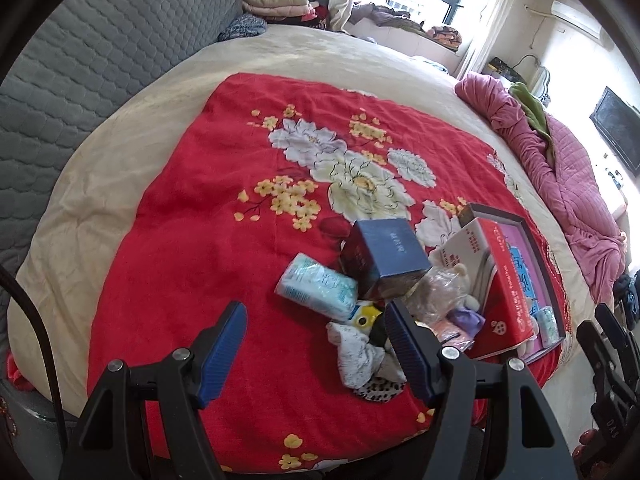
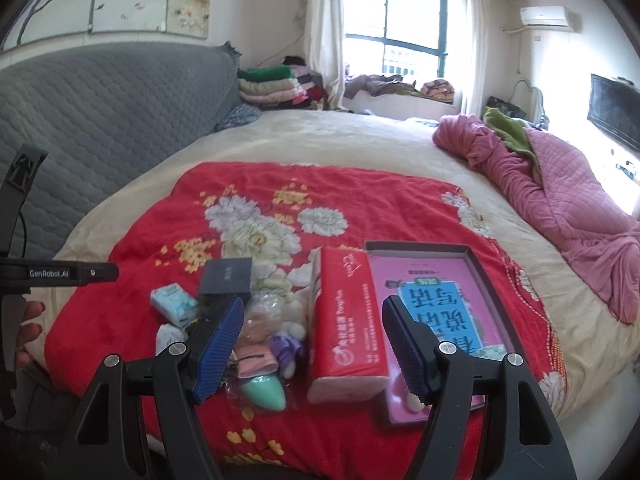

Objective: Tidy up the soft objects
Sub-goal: 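Move both tools back over the remaining pile, then grasp the floral cloth with the left gripper while the right gripper grasps the yellow plush bag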

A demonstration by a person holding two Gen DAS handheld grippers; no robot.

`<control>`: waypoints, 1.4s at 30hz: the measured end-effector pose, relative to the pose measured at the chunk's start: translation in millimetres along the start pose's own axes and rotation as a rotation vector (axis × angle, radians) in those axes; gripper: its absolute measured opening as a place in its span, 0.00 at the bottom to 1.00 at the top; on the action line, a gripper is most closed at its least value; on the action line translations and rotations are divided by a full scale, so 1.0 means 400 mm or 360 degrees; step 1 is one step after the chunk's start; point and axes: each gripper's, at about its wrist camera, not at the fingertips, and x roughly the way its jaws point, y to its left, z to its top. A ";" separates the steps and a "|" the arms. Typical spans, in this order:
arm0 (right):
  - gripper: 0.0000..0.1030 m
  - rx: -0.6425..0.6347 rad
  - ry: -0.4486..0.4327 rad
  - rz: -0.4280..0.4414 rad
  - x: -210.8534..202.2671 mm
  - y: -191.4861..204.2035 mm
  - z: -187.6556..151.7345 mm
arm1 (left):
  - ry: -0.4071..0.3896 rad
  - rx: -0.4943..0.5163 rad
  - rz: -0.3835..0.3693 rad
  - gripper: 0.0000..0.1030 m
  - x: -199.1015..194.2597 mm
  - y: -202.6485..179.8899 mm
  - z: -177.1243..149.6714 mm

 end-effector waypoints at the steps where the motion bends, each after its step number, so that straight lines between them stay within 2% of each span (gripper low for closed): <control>1: 0.71 -0.0013 0.0008 0.0003 0.006 0.006 -0.003 | 0.0008 -0.0002 -0.0001 0.69 0.006 0.002 -0.003; 18: 0.71 -0.0184 0.0194 0.0142 0.120 0.129 -0.075 | 0.0226 -0.0015 -0.0086 0.69 0.141 0.021 -0.065; 22: 0.71 -0.0236 0.0244 0.0203 0.154 0.162 -0.094 | 0.0277 -0.0033 -0.0155 0.69 0.179 0.023 -0.087; 24: 0.71 -0.0281 0.0315 0.0214 0.182 0.180 -0.108 | 0.0319 -0.0032 -0.0169 0.69 0.201 0.018 -0.100; 29: 0.71 -0.0340 0.0367 0.0244 0.225 0.204 -0.130 | 0.0335 -0.0011 -0.0171 0.68 0.233 0.004 -0.116; 36: 0.71 -0.0416 0.0399 0.0201 0.277 0.226 -0.136 | 0.0344 -0.0042 -0.0226 0.68 0.266 0.009 -0.116; 40: 0.71 -0.0449 0.0406 0.0192 0.294 0.230 -0.136 | 0.0359 -0.0069 -0.0274 0.63 0.283 0.017 -0.111; 42: 0.71 -0.0456 0.0406 0.0194 0.301 0.231 -0.135 | 0.0363 -0.0078 -0.0307 0.56 0.288 0.017 -0.110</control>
